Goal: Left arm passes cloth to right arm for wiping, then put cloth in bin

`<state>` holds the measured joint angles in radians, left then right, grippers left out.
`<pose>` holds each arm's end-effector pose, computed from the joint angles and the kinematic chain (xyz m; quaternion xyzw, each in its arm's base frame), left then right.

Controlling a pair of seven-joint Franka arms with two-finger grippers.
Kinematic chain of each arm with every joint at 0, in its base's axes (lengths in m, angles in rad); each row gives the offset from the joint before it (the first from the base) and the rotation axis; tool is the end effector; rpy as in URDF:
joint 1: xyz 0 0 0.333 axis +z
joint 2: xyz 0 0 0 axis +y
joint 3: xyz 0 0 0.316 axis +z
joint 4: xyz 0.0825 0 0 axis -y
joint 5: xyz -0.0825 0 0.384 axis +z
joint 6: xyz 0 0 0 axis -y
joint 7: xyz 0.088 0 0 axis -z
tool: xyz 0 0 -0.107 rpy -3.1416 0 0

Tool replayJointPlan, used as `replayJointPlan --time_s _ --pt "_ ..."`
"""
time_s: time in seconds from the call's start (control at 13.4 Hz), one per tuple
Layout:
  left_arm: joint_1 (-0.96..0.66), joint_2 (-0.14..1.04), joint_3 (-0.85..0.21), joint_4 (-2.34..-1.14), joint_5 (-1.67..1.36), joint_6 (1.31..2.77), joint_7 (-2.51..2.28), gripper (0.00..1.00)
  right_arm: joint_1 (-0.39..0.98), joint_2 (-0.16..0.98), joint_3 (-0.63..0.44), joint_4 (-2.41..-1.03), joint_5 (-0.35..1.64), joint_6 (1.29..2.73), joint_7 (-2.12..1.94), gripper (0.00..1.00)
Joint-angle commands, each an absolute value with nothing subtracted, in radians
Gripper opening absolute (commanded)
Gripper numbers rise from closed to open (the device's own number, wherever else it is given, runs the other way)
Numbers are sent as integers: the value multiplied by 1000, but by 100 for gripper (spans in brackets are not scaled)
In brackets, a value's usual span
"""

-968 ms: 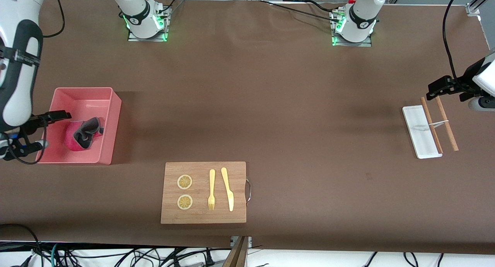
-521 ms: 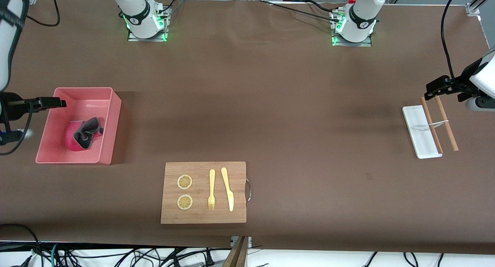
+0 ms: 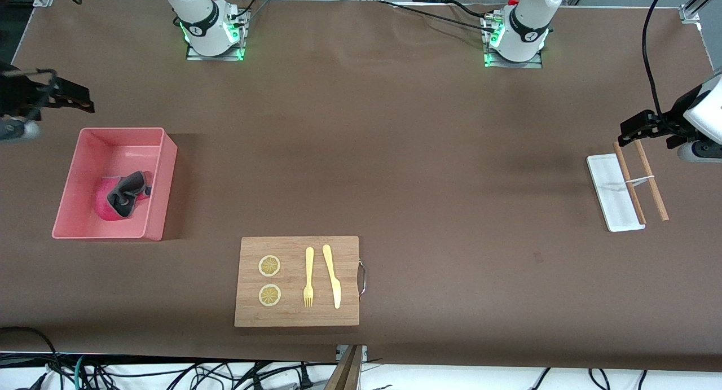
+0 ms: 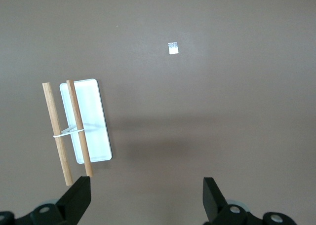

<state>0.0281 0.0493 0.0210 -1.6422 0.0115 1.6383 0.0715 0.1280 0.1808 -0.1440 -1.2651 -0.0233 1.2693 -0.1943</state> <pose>0.5706 0.0289 0.5687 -0.9996 0.0117 0.0269 0.0046 0.5760 -0.0030 0.6390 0.9922 0.0862 -0.0893 0.0151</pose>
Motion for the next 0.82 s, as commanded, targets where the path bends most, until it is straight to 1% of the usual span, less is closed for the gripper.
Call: replayJointPlan --time_s 0.0,0.07,0.22,0.37,0.74 --pt "17 54 17 -1620 12 1628 57 100 51 80 -94 -1341 -35 1339 -198 100" --pt "17 54 12 -1620 11 1628 54 100 42 60 -83 -1383 -38 1353 -202 100" --pt "18 51 12 -1620 8 1617 55 100 37 34 -55 -1416 -35 1344 -126 100" --pt "18 49 12 -1620 8 1603 55 100 35 31 -6 -1416 -40 1326 -40 100" --pt "20 49 12 -1620 8 1598 54 100 37 57 -9 -1404 -46 1322 -37 100"
